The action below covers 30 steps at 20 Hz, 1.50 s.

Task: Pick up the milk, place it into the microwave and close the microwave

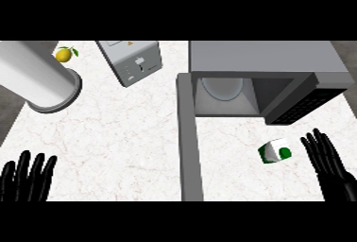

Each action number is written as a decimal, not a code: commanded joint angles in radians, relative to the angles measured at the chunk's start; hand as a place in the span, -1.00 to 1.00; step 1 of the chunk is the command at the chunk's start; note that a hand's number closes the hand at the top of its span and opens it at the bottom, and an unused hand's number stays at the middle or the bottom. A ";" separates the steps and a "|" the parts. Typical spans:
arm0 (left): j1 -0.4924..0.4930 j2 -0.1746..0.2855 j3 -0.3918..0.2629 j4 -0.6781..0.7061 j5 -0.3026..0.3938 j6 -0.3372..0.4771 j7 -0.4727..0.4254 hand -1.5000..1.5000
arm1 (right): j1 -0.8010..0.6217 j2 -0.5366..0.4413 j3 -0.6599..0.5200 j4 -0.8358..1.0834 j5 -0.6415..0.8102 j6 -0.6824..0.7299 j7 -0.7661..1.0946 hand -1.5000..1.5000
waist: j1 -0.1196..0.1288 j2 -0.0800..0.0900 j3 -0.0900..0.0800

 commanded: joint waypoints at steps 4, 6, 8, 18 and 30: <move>0.071 0.017 0.019 0.021 0.030 -0.057 -0.087 -1.00 | -0.094 0.006 -0.063 0.289 0.076 -0.070 -0.177 -1.00 | 0.002 0.000 0.000; 0.051 -0.006 -0.078 0.055 -0.073 0.023 -0.123 -1.00 | -0.147 0.028 -0.055 0.360 0.118 -0.131 -0.187 -1.00 | 0.001 0.001 0.000; 0.112 0.009 -0.036 0.011 -0.013 -0.055 -0.116 -1.00 | -0.242 0.016 -0.081 0.461 0.118 -0.161 -0.185 -1.00 | 0.009 0.001 0.001; 0.141 0.023 -0.019 0.004 -0.002 -0.050 -0.130 -1.00 | -0.326 -0.086 -0.124 0.870 0.169 -0.136 -0.515 -1.00 | 0.003 0.001 0.001; 0.189 -0.006 -0.070 0.010 -0.042 -0.051 -0.162 -1.00 | -0.491 -0.172 -0.143 1.249 0.205 -0.144 -0.739 -1.00 | 0.009 0.003 0.002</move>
